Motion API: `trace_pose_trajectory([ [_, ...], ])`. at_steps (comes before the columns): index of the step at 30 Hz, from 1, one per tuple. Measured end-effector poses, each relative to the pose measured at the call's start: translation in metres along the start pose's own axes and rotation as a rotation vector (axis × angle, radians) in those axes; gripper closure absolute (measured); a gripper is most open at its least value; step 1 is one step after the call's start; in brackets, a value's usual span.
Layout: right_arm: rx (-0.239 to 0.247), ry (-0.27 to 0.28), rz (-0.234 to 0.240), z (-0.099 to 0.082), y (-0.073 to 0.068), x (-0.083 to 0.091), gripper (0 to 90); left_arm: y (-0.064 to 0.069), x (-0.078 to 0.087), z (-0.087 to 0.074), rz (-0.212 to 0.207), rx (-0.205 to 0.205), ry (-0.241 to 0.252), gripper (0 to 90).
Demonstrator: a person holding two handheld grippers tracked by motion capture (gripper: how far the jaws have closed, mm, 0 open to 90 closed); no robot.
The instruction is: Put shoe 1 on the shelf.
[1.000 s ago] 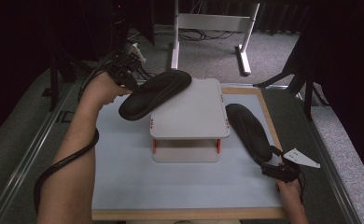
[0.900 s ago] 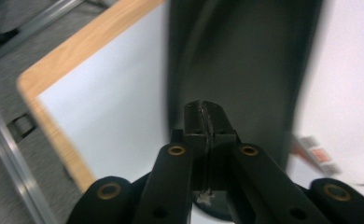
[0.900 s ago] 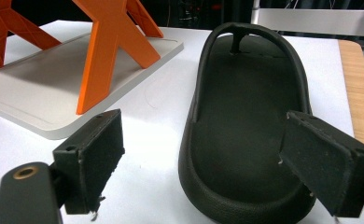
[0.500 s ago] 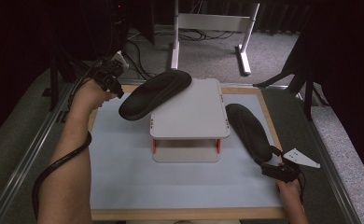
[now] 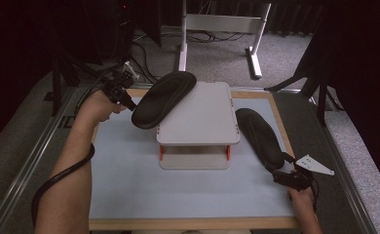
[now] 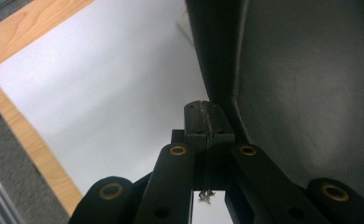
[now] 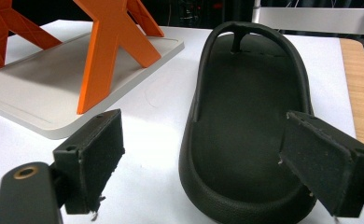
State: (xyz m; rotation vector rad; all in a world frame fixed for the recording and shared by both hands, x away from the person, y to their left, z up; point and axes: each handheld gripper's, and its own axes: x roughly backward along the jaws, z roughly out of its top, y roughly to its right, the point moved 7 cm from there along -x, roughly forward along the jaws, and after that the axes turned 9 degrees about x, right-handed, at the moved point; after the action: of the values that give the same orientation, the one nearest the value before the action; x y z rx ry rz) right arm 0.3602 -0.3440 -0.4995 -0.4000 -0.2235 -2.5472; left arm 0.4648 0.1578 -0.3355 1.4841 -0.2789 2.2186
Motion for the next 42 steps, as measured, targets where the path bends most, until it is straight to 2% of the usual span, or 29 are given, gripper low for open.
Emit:
trace_pose_trajectory([
  [6,-0.003,-0.002,-0.001,0.000,0.000,0.000,13.1,0.022,-0.001,-0.002,-0.057,-0.054,0.018,90.0],
  [9,-0.003,-0.002,-0.001,0.000,0.000,0.000,13.1,0.030,0.000,-0.002,-0.067,-0.072,0.020,90.0],
  [11,-0.001,0.000,-0.002,0.000,0.000,0.000,13.1,0.036,0.001,-0.002,-0.096,-0.082,0.027,90.0],
  [15,-0.002,-0.002,-0.001,0.000,0.000,0.000,13.1,0.046,0.001,-0.001,-0.096,-0.115,0.019,90.0],
  [22,-0.002,-0.002,-0.001,0.000,0.000,0.000,13.2,0.065,-0.001,-0.001,-0.141,-0.155,0.000,90.0],
  [24,-0.002,-0.002,-0.001,0.000,0.000,0.000,13.2,0.068,-0.002,-0.001,-0.140,-0.163,-0.002,90.0],
  [29,-0.003,-0.002,-0.003,0.000,0.000,0.000,13.2,0.068,0.000,-0.004,-0.155,-0.161,-0.004,90.0],
  [30,-0.003,-0.002,-0.002,0.000,0.000,0.000,13.2,0.066,0.002,-0.005,-0.137,-0.162,0.003,90.0],
  [34,-0.002,-0.003,-0.003,0.000,0.000,0.000,13.2,0.057,0.007,-0.008,-0.119,-0.143,0.025,90.0],
  [38,-0.003,-0.004,-0.003,0.000,0.000,0.000,13.1,0.047,0.008,-0.014,-0.123,-0.114,0.062,74.2],
  [42,-0.002,-0.006,-0.003,0.000,0.000,0.000,13.2,0.035,0.002,-0.023,-0.115,-0.080,0.106,51.9],
])
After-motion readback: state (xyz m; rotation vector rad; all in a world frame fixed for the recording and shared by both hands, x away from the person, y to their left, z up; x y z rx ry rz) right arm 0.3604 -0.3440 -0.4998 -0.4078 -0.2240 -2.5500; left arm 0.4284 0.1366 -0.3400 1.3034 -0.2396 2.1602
